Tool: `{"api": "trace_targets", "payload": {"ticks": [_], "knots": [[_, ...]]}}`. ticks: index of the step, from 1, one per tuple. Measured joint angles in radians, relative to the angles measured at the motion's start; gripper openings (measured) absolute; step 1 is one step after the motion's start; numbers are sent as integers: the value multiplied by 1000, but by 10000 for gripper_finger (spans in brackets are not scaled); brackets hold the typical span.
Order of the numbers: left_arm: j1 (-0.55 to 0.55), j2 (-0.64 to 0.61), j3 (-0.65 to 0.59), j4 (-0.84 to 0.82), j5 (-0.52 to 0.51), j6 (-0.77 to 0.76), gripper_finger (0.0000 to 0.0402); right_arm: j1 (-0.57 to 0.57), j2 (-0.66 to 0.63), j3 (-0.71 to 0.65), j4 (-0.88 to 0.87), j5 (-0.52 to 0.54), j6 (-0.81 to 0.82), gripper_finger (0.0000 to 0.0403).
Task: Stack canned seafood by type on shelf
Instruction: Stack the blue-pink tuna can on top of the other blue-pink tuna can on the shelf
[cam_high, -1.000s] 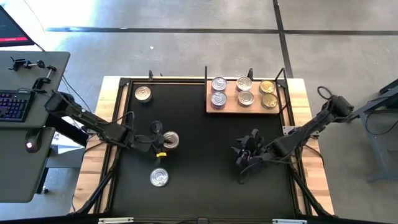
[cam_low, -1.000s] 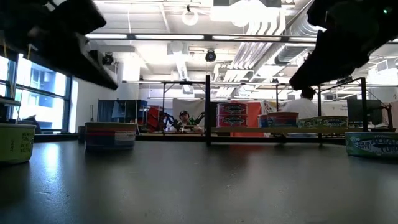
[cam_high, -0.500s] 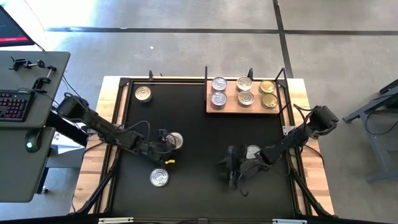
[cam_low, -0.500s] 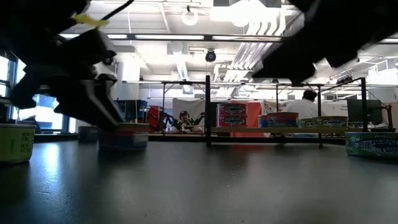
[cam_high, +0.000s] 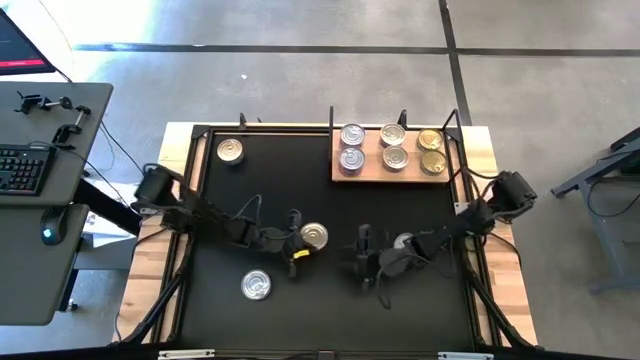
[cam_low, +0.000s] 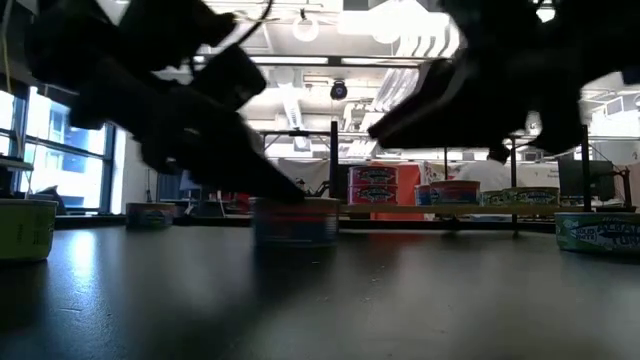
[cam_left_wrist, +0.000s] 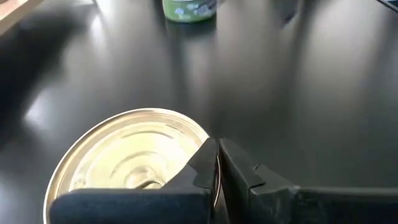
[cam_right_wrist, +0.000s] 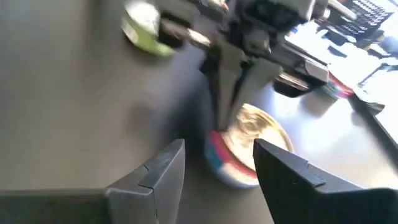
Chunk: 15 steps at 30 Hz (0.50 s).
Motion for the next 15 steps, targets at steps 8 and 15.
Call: {"api": "trace_targets", "payload": {"ticks": [8, 15], "knots": [[54, 53, 172, -39, 92, -49, 1, -54, 23, 0, -28, -24, -23, 200], [75, 51, 222, -48, 91, -41, 1, -66, 23, 0, -105, -45, -42, 226]]}}
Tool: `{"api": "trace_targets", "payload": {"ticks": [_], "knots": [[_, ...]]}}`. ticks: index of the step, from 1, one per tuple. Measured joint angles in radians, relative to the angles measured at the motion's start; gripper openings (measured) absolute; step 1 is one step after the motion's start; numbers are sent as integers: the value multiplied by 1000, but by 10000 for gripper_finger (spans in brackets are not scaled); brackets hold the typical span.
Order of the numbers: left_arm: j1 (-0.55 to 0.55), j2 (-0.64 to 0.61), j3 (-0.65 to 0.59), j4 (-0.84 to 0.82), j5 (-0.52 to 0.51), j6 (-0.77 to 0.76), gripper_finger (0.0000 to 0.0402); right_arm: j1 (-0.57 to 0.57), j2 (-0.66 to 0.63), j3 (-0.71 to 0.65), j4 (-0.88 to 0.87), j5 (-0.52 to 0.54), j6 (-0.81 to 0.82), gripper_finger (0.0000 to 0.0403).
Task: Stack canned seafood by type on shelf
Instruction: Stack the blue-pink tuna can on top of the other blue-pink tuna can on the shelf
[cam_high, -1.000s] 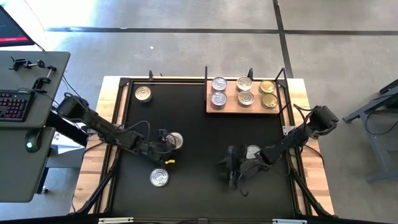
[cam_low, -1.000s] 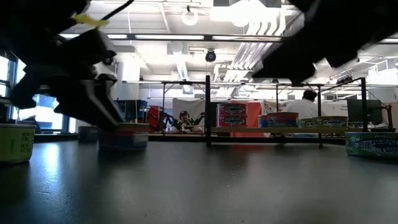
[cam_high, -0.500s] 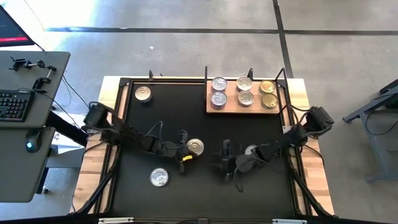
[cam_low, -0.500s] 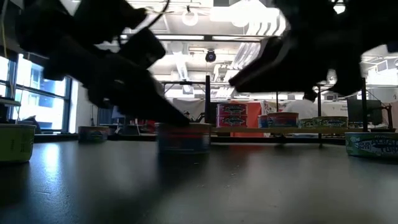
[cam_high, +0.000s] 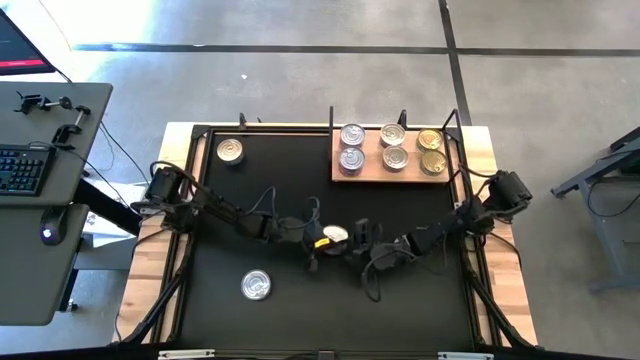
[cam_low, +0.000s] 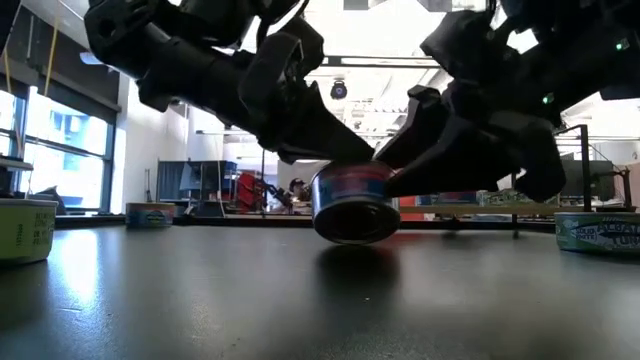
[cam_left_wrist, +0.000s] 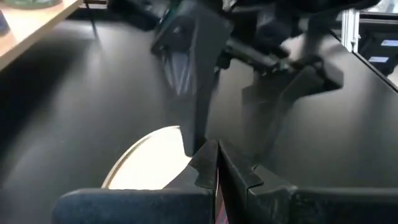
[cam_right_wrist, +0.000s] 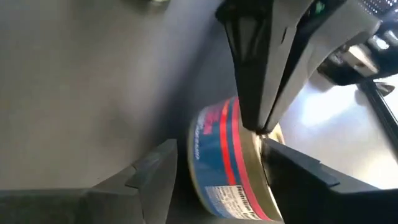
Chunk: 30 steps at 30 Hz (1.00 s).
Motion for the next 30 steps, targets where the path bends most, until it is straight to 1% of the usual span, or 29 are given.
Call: {"api": "trace_targets", "payload": {"ticks": [3, 5, 11, 13, 17, 20, 22, 24, 27, 30], "knots": [[3, 0, 5, 5, 20, 16, 1, -2, 0, 0, -8, 7, -28, 226], [3, 0, 5, 6, 20, 16, 1, 0, 0, 0, -9, 32, -53, 226], [3, 0, 5, 11, 19, 16, 1, -1, 29, 1, -9, 37, -151, 226], [3, -1, 5, 12, 20, 16, 1, -1, 55, 1, 19, 41, -164, 226], [3, -1, 5, 14, 19, 16, 0, 0, 107, 2, 107, 104, -176, 226], [3, -1, 6, 20, 18, 17, 0, -1, 122, 1, 169, 108, -166, 226], [3, -2, 6, 21, 16, 16, 0, -1, 124, 1, 185, 107, -130, 222], [3, -2, 7, 21, 13, 17, 0, 0, 125, 1, 185, 106, -83, 207], [4, -12, 7, 16, 2, 19, 0, 5, 125, 1, 189, 108, -20, 171], [3, -55, 7, -54, -2, 36, 0, 26, 119, 2, 180, 126, 27, 166]]}}
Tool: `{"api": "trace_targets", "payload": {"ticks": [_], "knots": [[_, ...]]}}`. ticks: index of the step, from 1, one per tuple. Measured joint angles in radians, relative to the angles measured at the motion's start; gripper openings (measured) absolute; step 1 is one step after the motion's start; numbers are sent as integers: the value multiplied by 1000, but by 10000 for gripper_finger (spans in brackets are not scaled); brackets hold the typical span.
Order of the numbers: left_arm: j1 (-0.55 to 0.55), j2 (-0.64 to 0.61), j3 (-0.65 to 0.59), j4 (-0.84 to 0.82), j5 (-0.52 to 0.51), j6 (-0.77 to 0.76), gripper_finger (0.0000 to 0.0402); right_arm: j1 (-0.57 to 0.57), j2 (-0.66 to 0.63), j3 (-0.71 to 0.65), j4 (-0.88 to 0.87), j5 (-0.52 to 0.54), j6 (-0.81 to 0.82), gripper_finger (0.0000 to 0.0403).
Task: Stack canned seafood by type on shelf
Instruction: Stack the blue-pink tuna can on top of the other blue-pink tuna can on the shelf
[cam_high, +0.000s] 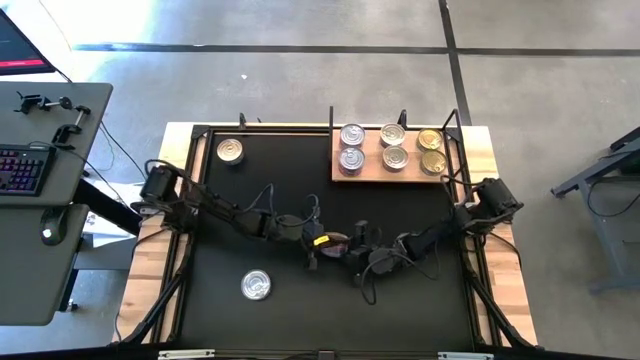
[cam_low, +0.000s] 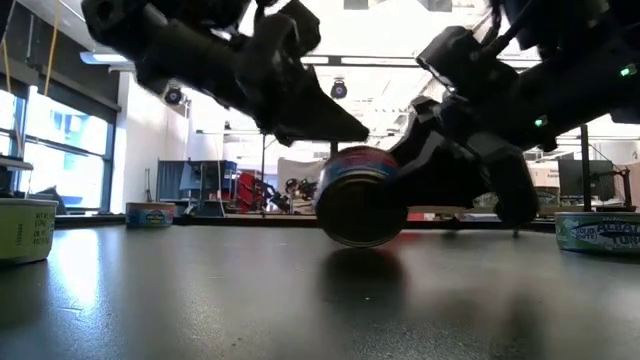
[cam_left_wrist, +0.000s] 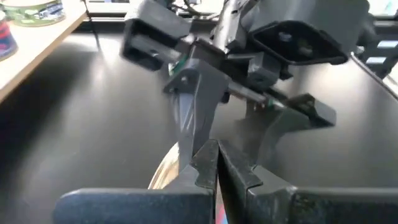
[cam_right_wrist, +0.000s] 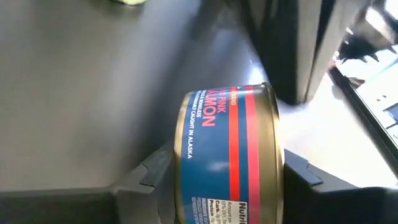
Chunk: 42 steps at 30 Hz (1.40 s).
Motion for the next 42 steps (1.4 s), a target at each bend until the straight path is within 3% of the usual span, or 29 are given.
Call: {"api": "trace_targets", "payload": {"ticks": [3, 8, 14, 19, 24, 27, 31, 36, 42], "knots": [[-7, -77, 1, -130, -40, 4, 0, 34, -52, 0, -126, 35, 56, 166], [-21, -151, 0, -323, -162, -10, 0, 92, -228, -2, -520, 76, 262, 166], [-26, -110, -2, -295, -220, -10, 1, 72, -501, 43, -996, 150, 526, 166], [-26, -20, -3, -133, -221, -2, 1, -107, -631, 147, -1283, 287, 491, 166], [-28, 56, -2, 26, -209, 12, 1, -440, -651, 180, -1266, 263, 117, 166], [-28, 68, -2, 47, -186, -3, 1, -653, -631, 175, -1147, 161, -138, 166], [-29, 71, -2, 50, -171, -10, 1, -868, -585, 162, -956, 87, -351, 166], [-33, 71, -2, 51, -171, -10, 1, -1002, -502, 162, -867, -66, -503, 166], [-44, 71, -2, 51, -171, -12, 1, -1014, -436, 161, -876, -57, -568, 166]]}}
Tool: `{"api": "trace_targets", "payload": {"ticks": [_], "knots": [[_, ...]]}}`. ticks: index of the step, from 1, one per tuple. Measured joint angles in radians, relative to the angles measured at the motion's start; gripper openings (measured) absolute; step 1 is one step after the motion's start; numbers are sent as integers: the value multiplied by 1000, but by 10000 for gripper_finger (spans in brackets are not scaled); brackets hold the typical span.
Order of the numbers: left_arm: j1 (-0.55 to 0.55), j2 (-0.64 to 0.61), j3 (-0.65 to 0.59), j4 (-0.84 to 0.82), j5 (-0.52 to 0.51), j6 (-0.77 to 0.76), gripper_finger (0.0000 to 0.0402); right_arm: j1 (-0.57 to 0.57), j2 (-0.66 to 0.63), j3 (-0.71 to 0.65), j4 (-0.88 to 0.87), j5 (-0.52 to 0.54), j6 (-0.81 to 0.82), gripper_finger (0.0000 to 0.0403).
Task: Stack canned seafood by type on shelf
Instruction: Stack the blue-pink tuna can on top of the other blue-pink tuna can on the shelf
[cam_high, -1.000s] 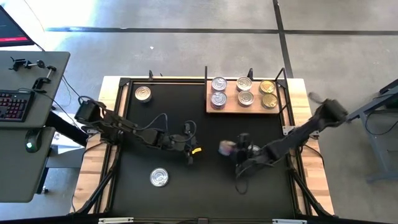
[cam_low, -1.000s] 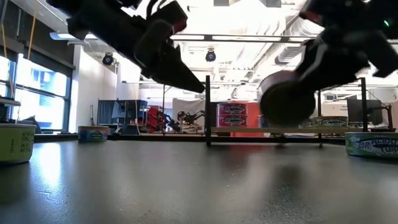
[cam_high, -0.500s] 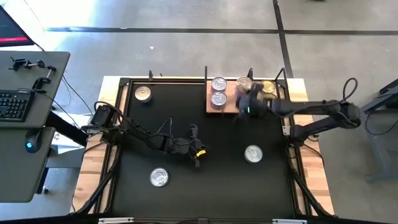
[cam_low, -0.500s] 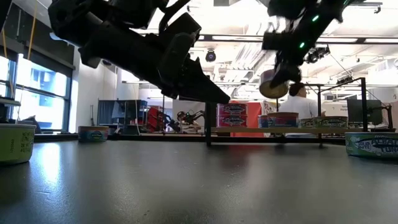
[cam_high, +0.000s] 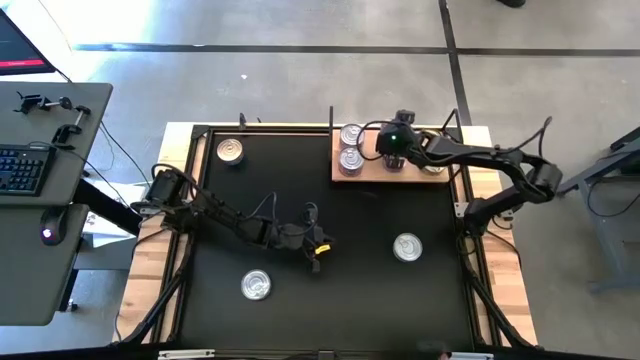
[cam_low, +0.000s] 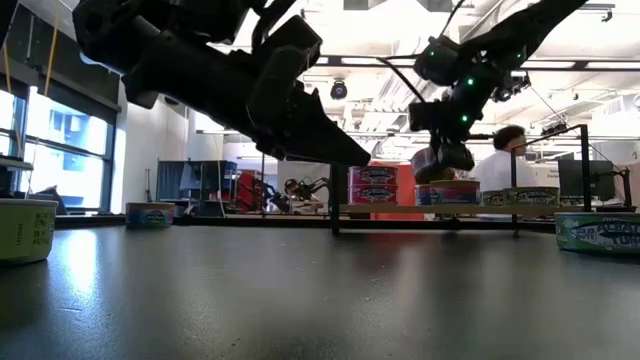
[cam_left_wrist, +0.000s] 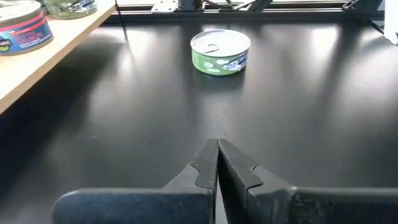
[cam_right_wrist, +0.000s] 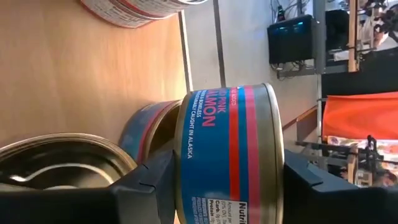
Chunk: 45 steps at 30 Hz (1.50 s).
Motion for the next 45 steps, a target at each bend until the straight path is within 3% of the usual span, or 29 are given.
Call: {"api": "trace_targets", "payload": {"ticks": [3, 11, 20, 25, 31, 37, 42, 45], "knots": [[-7, 0, 0, 0, 0, 0, 1, 1, -1, 1, -28, 10, 9, 173], [-10, 0, 0, 0, 0, 1, 1, 1, -32, 2, -69, 9, 32, 255], [-10, 0, 0, 0, -1, 1, 1, 8, -63, 2, -106, -15, 61, 262], [-10, 0, 0, 0, -1, 1, 1, 5, -85, 35, -139, -138, 200, 258], [-8, 0, 0, 21, -1, 3, 1, -110, -83, 139, -191, -362, 427, 197], [-8, -1, 0, 26, -1, 3, 1, -244, -71, 147, -161, -349, 667, 95], [-8, -1, 0, 26, -1, 3, 0, -275, -41, 115, -165, -436, 682, 21], [-8, -1, 0, 26, -1, 2, 0, -271, -13, 102, -143, -446, 662, 4]]}}
